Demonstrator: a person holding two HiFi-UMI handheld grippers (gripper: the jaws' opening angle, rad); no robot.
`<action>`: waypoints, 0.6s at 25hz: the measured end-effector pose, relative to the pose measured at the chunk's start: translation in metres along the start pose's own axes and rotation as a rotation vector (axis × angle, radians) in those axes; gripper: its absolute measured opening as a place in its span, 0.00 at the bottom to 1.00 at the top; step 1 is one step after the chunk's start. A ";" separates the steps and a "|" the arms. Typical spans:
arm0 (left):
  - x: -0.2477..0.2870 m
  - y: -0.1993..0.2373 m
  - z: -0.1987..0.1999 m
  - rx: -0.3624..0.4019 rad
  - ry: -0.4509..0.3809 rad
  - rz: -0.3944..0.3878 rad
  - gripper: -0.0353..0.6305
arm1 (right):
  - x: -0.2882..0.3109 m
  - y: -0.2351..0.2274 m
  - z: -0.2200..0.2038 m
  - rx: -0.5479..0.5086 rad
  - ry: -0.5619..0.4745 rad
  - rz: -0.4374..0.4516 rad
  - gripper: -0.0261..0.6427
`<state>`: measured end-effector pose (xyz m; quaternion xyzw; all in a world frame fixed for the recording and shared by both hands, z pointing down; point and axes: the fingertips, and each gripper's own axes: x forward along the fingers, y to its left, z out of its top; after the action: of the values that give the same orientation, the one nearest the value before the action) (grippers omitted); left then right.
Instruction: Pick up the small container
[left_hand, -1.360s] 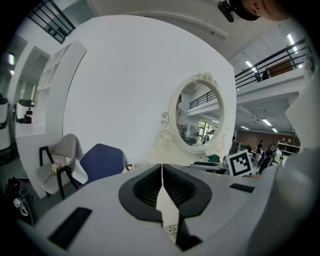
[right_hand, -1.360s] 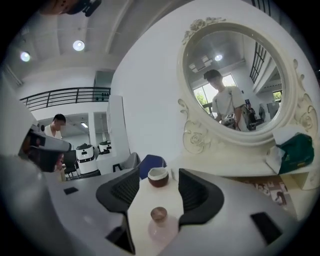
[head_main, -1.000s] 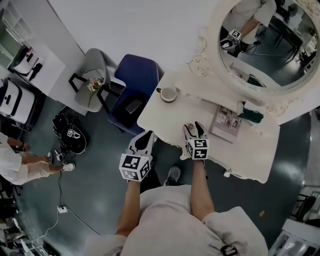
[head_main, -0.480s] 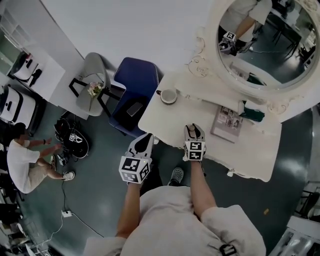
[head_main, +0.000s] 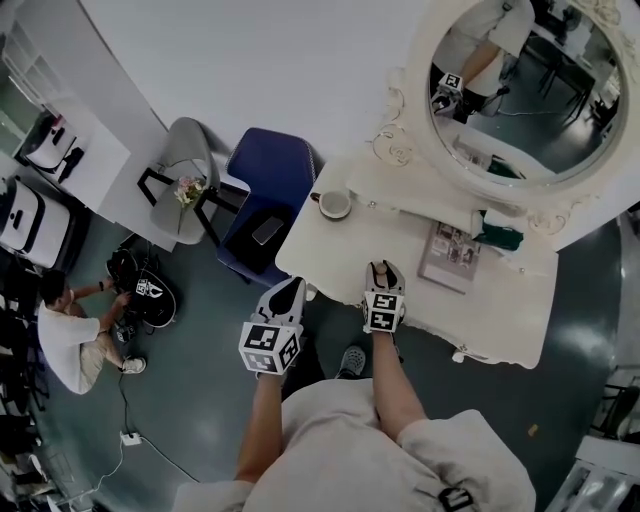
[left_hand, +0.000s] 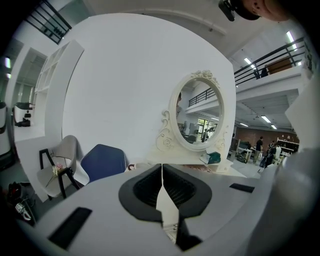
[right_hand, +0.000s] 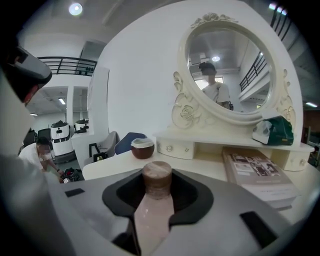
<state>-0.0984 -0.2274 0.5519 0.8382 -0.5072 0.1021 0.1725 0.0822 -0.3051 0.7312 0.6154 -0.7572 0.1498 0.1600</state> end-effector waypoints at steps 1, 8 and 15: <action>-0.002 0.001 0.000 -0.001 -0.001 0.003 0.10 | -0.001 0.001 -0.001 -0.001 0.001 0.002 0.25; -0.014 0.011 0.000 -0.012 -0.011 0.031 0.10 | -0.004 0.000 0.001 -0.011 -0.003 -0.004 0.25; -0.021 0.016 0.000 -0.007 -0.012 0.048 0.10 | -0.007 -0.002 -0.001 0.017 0.004 0.003 0.24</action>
<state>-0.1224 -0.2173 0.5475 0.8257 -0.5285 0.0994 0.1701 0.0854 -0.2989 0.7292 0.6154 -0.7563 0.1578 0.1562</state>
